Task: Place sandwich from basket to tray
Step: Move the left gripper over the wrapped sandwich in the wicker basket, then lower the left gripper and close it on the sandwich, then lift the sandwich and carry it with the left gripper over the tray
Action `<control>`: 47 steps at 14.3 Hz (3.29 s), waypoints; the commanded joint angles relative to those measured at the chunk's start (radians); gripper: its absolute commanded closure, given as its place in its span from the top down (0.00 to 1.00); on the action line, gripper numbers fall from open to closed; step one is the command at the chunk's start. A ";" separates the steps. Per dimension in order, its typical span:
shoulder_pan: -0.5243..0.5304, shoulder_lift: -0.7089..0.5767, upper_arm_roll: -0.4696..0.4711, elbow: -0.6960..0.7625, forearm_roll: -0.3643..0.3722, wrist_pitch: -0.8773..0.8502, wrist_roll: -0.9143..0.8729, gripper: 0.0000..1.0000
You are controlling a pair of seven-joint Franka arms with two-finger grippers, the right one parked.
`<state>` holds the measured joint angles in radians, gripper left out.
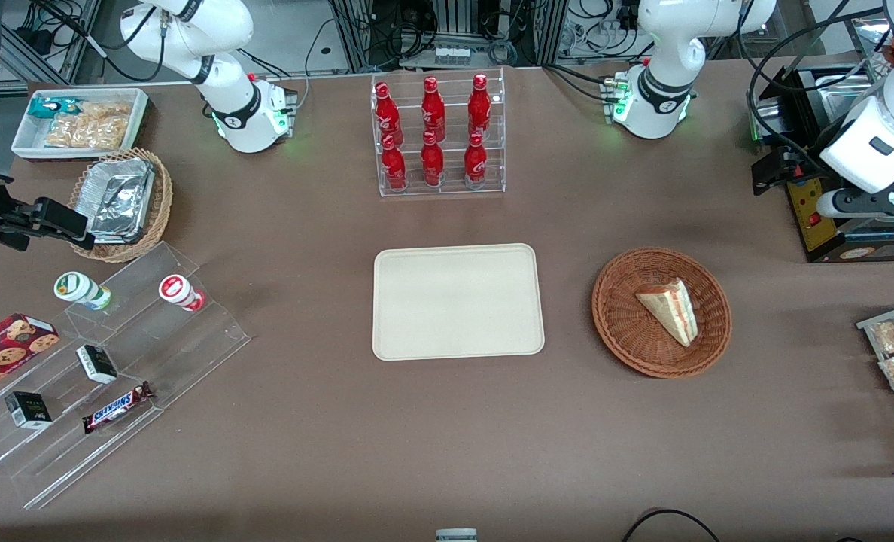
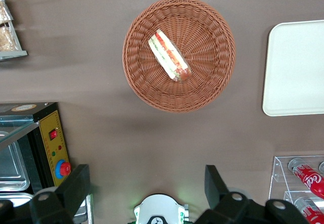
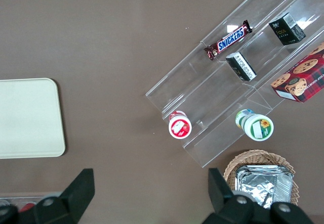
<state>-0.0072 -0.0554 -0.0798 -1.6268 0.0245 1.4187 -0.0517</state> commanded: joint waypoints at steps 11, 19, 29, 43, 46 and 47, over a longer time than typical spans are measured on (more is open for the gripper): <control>-0.004 0.111 -0.014 -0.264 -0.002 0.305 0.001 1.00; 0.001 0.111 -0.014 -0.602 -0.005 0.831 -0.033 1.00; -0.007 0.219 -0.015 -0.628 -0.005 1.019 -0.736 1.00; -0.023 0.307 -0.018 -0.563 -0.009 0.944 -0.797 0.06; -0.066 0.336 -0.028 -0.388 -0.002 0.710 -0.789 0.05; -0.091 0.347 -0.028 -0.333 0.003 0.645 -0.784 0.05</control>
<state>-0.0544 0.2535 -0.1098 -2.0877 0.0188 2.1871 -0.8300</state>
